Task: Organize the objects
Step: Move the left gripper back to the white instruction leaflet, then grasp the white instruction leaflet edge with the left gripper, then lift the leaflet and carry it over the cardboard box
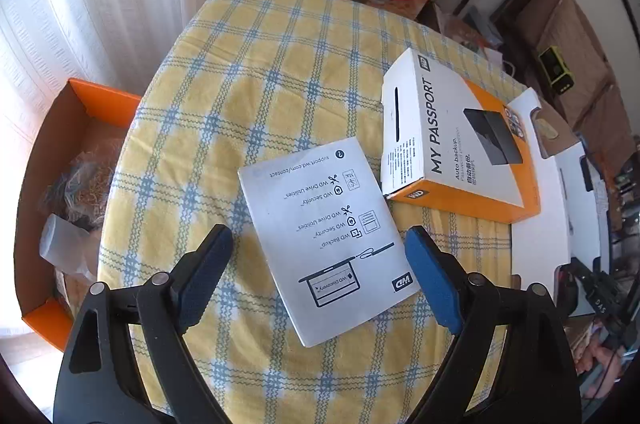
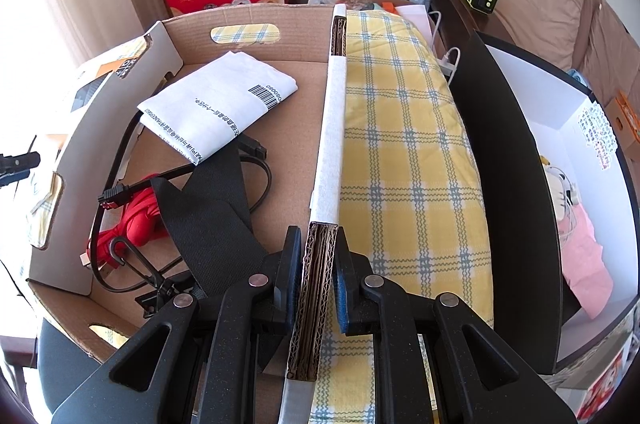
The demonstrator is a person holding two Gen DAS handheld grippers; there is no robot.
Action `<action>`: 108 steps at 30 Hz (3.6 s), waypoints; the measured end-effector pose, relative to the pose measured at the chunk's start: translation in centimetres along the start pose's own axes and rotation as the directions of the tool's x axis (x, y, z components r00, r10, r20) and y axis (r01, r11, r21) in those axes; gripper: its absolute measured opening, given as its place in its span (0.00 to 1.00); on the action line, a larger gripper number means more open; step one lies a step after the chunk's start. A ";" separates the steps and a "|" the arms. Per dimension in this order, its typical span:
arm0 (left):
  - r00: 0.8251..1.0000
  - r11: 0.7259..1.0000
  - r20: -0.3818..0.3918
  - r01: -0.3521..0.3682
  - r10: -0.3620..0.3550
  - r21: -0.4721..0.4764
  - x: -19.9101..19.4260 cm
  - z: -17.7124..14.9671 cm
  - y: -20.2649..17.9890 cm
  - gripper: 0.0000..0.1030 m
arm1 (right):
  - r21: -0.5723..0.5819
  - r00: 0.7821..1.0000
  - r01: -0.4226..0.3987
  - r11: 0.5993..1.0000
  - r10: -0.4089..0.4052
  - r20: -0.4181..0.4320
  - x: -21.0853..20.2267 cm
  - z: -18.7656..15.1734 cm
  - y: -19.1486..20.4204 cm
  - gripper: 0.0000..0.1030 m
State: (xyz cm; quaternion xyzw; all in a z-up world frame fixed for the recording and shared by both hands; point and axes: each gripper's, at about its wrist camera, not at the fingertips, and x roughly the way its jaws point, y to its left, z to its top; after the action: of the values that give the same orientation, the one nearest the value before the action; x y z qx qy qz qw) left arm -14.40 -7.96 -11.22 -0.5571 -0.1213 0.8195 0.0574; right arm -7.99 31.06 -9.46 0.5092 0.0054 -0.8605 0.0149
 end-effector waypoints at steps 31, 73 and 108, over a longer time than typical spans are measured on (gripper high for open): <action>0.994 0.997 0.082 -0.074 0.073 0.003 -0.4 -0.5 -1.5 0.68 | -0.001 1.000 0.002 1.000 -0.002 -0.005 -0.1 0.0 -0.1 0.14; 0.993 0.995 0.113 -0.031 0.041 -0.093 -3.3 1.0 1.0 0.60 | 0.005 1.000 -0.005 1.000 0.005 -0.007 0.1 -0.1 -0.2 0.14; 0.981 0.982 0.118 -0.164 0.153 0.093 -0.5 -2.4 -4.4 0.23 | 0.000 1.000 -0.003 1.000 0.003 -0.014 0.2 -0.2 -0.1 0.16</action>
State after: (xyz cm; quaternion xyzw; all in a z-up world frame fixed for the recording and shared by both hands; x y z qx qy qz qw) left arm -12.20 -3.51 -10.47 -0.5153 -0.0374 0.8561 0.0135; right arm -7.94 31.19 -9.75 0.5152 0.0047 -0.8569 0.0163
